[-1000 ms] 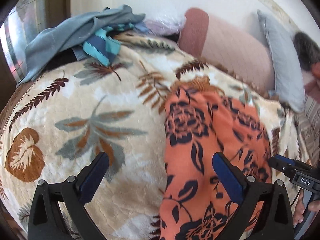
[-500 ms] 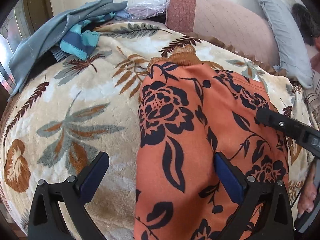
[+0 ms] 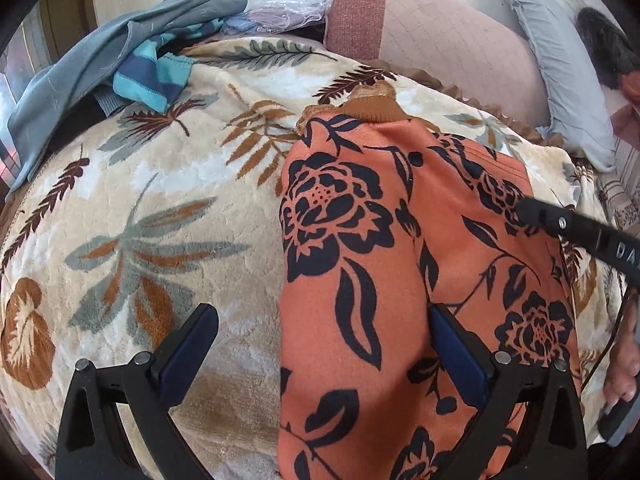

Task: Fold small clothes

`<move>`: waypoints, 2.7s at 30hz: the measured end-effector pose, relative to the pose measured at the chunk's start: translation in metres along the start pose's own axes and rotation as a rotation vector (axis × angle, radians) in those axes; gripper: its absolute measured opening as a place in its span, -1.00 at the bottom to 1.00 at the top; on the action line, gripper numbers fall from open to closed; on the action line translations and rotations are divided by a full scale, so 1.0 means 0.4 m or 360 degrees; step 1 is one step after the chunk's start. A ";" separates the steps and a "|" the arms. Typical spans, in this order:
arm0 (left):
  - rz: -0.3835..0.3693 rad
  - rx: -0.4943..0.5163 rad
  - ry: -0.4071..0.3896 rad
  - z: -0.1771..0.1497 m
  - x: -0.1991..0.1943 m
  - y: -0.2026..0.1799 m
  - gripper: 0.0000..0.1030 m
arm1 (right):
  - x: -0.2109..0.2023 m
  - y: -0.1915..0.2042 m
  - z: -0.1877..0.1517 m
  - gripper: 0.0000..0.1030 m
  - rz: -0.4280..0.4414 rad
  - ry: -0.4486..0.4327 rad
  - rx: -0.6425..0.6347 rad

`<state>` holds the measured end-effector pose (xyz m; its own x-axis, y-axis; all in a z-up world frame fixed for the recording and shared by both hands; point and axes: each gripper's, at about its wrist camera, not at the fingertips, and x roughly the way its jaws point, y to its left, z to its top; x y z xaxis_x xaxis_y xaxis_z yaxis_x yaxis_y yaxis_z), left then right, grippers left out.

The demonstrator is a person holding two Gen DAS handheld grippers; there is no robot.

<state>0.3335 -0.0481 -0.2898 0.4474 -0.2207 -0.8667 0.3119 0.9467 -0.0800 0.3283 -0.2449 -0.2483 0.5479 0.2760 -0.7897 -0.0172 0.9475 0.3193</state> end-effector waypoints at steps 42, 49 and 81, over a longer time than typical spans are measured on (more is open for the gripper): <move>0.0095 0.0046 -0.0022 -0.063 -0.049 0.068 1.00 | 0.071 -0.070 -0.018 -0.92 -0.0298 0.0089 0.0209; 0.0067 0.0055 -0.0004 -0.064 -0.029 0.067 1.00 | 0.057 -0.085 -0.019 -0.92 -0.0253 0.0099 0.0281; 0.0560 -0.0078 -0.0741 -0.259 -0.626 -0.048 1.00 | -0.546 0.193 -0.427 -0.78 -0.0006 -0.0370 0.0032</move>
<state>0.1288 0.0134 -0.1223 0.8418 0.0394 -0.5383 0.0438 0.9891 0.1409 0.0645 -0.2044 -0.1406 0.7258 0.2258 -0.6498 0.0007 0.9444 0.3289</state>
